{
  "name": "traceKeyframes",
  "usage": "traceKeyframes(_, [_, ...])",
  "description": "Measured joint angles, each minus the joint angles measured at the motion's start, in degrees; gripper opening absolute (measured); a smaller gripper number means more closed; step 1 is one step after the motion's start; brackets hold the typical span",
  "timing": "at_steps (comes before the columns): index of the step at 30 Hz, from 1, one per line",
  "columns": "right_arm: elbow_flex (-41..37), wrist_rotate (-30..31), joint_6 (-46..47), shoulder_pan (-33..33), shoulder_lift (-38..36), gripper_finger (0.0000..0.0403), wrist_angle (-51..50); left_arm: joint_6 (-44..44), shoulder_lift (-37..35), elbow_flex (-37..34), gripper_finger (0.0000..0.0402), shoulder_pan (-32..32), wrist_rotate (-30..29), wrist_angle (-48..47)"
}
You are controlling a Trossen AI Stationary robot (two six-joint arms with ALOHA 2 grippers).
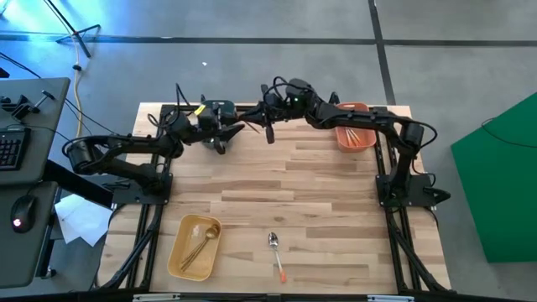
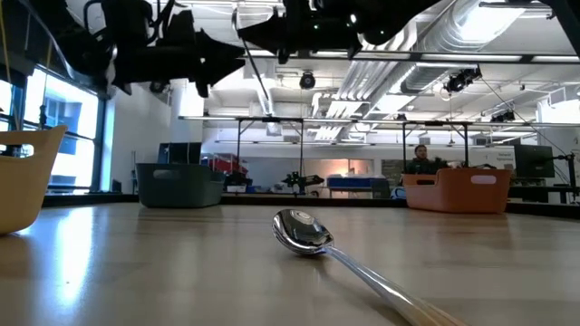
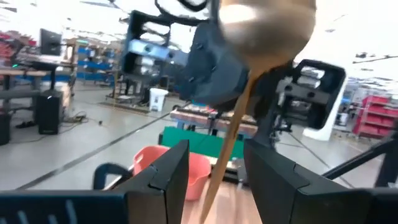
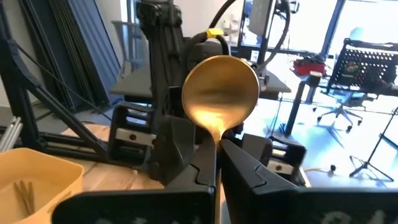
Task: Sort silverware by color (type)
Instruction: Put the gold spoon into the yellow bin
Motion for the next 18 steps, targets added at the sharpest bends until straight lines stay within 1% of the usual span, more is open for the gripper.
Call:
traceKeyframes(7, [0.0, -0.13, 0.17, 0.05, 0.0, 0.0, 1.29, 0.55, -0.01, 4.01, 0.0141, -1.79, -0.19, -1.62])
traceKeyframes(10, [0.0, -0.11, 0.2, 0.03, 0.0, 0.0, 1.68, 0.55, -0.01, 4.98, 0.0127, -2.27, -0.17, -2.75])
traceKeyframes(13, [0.0, -0.13, 0.21, 0.18, 0.0, 0.0, 1.9, 1.46, -0.01, 5.66, 0.0094, -2.46, -0.19, -5.21])
traceKeyframes(18, [0.0, 0.05, 0.22, 0.71, 0.0, 0.0, 3.1, 2.49, -0.01, 5.86, 0.0016, -2.43, 0.02, -6.01])
